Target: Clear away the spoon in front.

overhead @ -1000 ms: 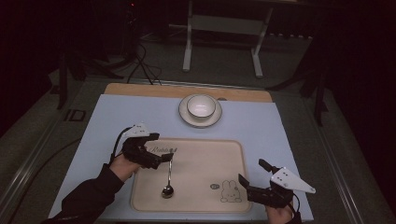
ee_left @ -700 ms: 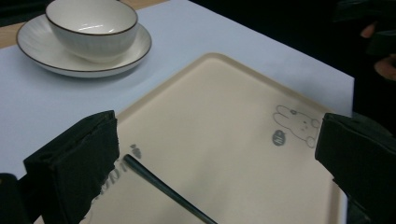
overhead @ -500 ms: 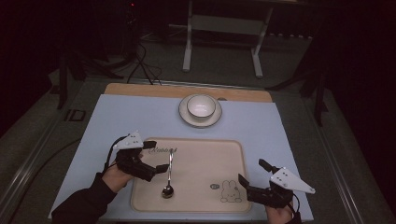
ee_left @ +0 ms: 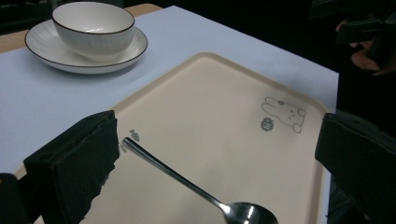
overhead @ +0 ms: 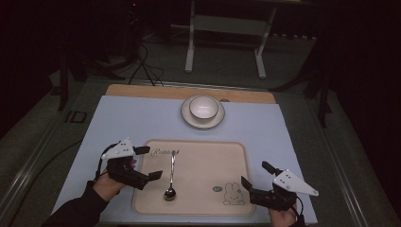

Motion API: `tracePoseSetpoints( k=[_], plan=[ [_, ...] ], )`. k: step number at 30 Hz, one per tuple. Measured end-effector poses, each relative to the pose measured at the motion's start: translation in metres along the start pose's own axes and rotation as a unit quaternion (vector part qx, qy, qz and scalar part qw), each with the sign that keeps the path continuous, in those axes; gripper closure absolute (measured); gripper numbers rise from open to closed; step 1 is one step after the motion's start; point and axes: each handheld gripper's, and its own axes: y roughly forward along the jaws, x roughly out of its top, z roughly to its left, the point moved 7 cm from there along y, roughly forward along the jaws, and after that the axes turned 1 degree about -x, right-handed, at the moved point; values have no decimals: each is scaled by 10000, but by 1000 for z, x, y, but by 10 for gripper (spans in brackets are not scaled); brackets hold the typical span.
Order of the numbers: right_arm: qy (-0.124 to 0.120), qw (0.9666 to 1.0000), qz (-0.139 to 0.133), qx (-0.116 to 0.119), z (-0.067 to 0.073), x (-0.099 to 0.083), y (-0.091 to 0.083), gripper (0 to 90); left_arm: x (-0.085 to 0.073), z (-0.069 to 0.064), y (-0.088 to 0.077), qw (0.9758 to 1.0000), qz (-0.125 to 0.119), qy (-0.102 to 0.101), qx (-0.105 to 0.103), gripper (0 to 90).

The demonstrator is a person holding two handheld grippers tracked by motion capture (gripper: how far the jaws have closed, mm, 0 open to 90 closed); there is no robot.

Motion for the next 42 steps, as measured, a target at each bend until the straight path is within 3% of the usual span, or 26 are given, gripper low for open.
tracePoseSetpoints(
  k=[8,13,20,22,23,27,34,42],
  plan=[
    [-11,10000,17,-22,0,0,1,119,-10,4,-12,9999,-91,61,-16,2],
    [-2,10000,23,-54,-1,0,1,118,-14,9,-19,9998,-180,-73,57,2],
    [7,10000,9,-32,1,0,0,119,-23,11,-20,9998,-210,-53,34,2],
    [14,10000,7,-30,0,0,0,119,-27,12,-18,9998,-178,-123,-6,2],
    [16,10000,16,-18,0,0,0,119,-32,10,-14,9999,-58,-65,-95,2],
    [-2,10000,30,17,1,-1,0,118,-37,9,-9,9998,16,-20,-211,2],
    [-40,10000,38,-10,1,-1,-1,119,-39,6,-10,9997,-10,-32,-224,2],
    [-81,9999,75,-69,0,-2,-1,128,-45,8,-8,9998,129,147,-26,2]
  ],
)
